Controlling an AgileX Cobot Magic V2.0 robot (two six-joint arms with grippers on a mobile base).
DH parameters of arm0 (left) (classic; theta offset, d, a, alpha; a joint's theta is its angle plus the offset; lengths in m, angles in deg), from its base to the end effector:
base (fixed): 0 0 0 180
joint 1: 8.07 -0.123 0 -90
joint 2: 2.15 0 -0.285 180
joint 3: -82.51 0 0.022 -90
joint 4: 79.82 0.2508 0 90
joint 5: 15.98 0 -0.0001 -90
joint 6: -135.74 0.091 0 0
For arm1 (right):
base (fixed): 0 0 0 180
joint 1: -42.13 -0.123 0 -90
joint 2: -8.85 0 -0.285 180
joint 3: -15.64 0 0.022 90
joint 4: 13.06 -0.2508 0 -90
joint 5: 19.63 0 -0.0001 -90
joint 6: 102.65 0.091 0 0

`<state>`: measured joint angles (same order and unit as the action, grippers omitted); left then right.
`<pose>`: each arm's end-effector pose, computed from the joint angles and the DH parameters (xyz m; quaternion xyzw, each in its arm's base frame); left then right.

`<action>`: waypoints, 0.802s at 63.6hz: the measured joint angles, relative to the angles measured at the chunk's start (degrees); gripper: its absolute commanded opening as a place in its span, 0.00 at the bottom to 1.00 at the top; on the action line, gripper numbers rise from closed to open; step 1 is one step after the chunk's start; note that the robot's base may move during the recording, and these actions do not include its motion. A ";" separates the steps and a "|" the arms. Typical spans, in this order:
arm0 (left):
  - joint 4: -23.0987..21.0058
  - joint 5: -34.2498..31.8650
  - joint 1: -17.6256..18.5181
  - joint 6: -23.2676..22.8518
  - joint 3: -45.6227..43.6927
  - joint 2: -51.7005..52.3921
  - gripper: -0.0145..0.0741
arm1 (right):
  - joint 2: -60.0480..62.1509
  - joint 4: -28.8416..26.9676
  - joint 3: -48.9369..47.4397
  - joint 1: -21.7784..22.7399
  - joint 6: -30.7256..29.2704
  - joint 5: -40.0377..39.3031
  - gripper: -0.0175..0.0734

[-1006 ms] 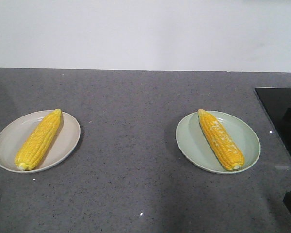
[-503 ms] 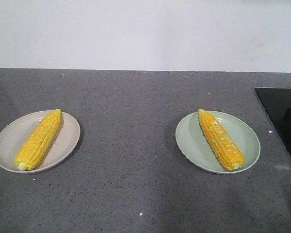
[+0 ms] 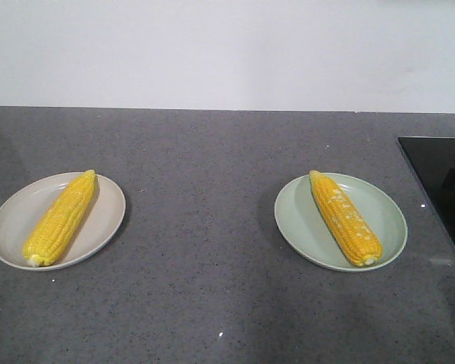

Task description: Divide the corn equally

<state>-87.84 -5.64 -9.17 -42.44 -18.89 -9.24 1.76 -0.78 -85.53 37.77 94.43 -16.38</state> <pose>0.0561 -0.0012 0.1895 -0.0381 0.7418 -0.0383 0.6685 0.0567 0.0032 0.1993 0.0071 0.7015 0.0528 0.7107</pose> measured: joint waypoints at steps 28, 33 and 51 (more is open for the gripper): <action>0.00 0.00 0.00 0.00 0.00 0.00 0.16 | 0.00 -2.84 0.00 0.00 -5.83 -0.18 0.19; 0.00 0.00 0.00 0.00 0.00 0.00 0.16 | 0.00 -2.90 0.00 0.00 -5.83 -0.18 0.19; 0.00 0.00 0.00 0.00 0.00 0.00 0.16 | 0.00 -2.96 0.00 0.00 -5.83 -0.18 0.19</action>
<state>-87.84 -5.64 -9.17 -42.44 -18.89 -9.24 1.76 -3.75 -85.53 37.77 88.61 -16.56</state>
